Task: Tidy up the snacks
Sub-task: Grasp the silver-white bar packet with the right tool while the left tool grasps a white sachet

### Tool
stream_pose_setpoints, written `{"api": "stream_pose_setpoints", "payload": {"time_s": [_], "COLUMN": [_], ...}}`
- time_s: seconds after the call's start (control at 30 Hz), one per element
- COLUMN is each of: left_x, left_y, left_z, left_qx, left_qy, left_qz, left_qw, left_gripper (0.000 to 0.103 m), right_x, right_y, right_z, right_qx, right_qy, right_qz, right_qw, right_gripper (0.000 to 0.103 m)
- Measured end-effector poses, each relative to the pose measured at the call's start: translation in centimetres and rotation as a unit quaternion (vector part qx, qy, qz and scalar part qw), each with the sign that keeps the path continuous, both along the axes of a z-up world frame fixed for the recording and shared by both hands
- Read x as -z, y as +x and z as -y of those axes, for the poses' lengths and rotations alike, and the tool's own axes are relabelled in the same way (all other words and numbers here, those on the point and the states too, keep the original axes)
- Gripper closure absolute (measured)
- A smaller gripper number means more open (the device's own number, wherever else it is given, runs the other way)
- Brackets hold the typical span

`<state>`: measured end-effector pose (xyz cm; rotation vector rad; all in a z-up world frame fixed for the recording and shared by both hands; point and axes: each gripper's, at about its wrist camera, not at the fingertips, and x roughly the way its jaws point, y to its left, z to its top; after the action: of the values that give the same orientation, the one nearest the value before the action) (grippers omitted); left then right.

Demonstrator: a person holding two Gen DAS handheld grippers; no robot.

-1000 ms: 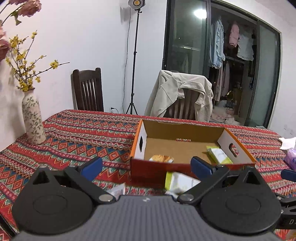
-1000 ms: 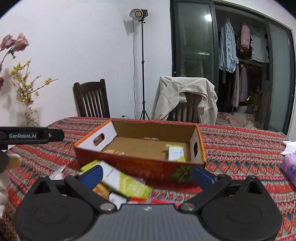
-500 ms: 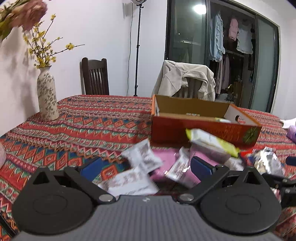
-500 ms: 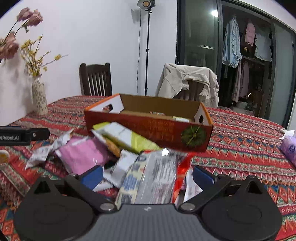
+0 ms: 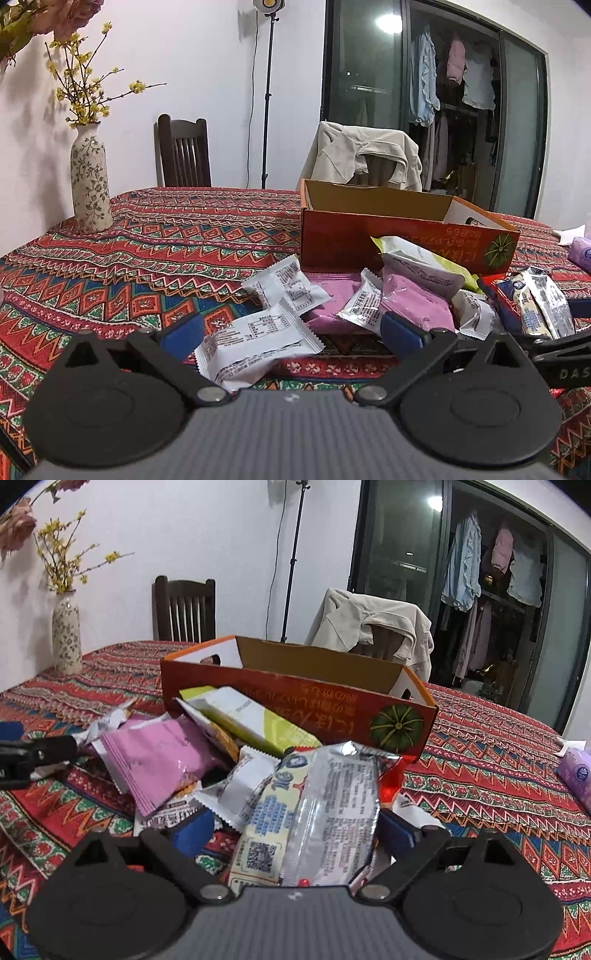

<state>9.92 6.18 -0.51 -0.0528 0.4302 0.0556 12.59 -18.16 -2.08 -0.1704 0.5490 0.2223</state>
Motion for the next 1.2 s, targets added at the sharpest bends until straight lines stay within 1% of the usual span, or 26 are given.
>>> {"api": "stream_pose_setpoints", "payload": {"time_s": [0.03,0.07,0.1,0.27,0.37,0.47,0.63,0.73,0.93,1.1,1.13,1.2], "left_x": [0.0,0.0,0.1,0.1,0.1,0.0,-0.2,-0.4,-0.1,1.0,1.3,1.6], "left_y": [0.0,0.0,0.0,0.0,0.4,0.8,2.4,3.3,5.0,6.0,6.1,5.9], "left_z": [0.0,-0.1,-0.1,0.0,0.1,-0.2,-1.0,-1.8,-2.2,-2.3,-2.4,-2.5], "left_qx": [0.000,-0.001,-0.002,-0.008,-0.022,-0.031,-0.060,-0.071,-0.074,-0.076,-0.079,-0.079], "left_qy": [-0.002,-0.003,-0.003,-0.001,0.009,0.006,0.018,0.014,0.018,0.008,0.007,0.003], "left_qz": [-0.001,-0.001,-0.001,-0.003,-0.016,-0.027,-0.070,-0.092,-0.126,-0.159,-0.164,-0.160], "left_qw": [1.0000,1.0000,1.0000,1.0000,0.9996,0.9991,0.9956,0.9932,0.9891,0.9843,0.9833,0.9839], "left_gripper": [0.000,0.000,0.000,0.000,0.000,0.000,0.000,0.000,0.000,0.000,0.000,0.001], "right_x": [0.1,0.1,0.2,-0.2,-0.5,-0.7,-0.8,-0.8,-0.9,-0.9,-0.9,-0.9], "right_y": [0.0,-0.1,-0.2,-0.7,-1.1,-1.3,-1.3,-1.3,-1.4,-1.4,-1.4,-1.5], "right_z": [-0.1,-0.2,-0.2,0.8,1.5,2.2,2.6,2.8,3.0,3.2,3.3,3.5], "right_qx": [0.004,0.006,0.008,0.000,0.000,0.002,0.000,-0.001,-0.003,-0.004,-0.004,-0.005], "right_qy": [-0.007,-0.012,-0.013,0.021,0.042,0.063,0.077,0.084,0.091,0.100,0.101,0.105], "right_qz": [0.004,0.007,0.011,0.027,0.043,0.050,0.052,0.053,0.055,0.055,0.055,0.055], "right_qw": [1.000,1.000,1.000,0.999,0.998,0.997,0.996,0.995,0.994,0.993,0.993,0.993], "right_gripper": [0.017,0.024,0.034,0.043,0.044,0.044,0.044,0.044,0.044,0.044,0.044,0.044]}}
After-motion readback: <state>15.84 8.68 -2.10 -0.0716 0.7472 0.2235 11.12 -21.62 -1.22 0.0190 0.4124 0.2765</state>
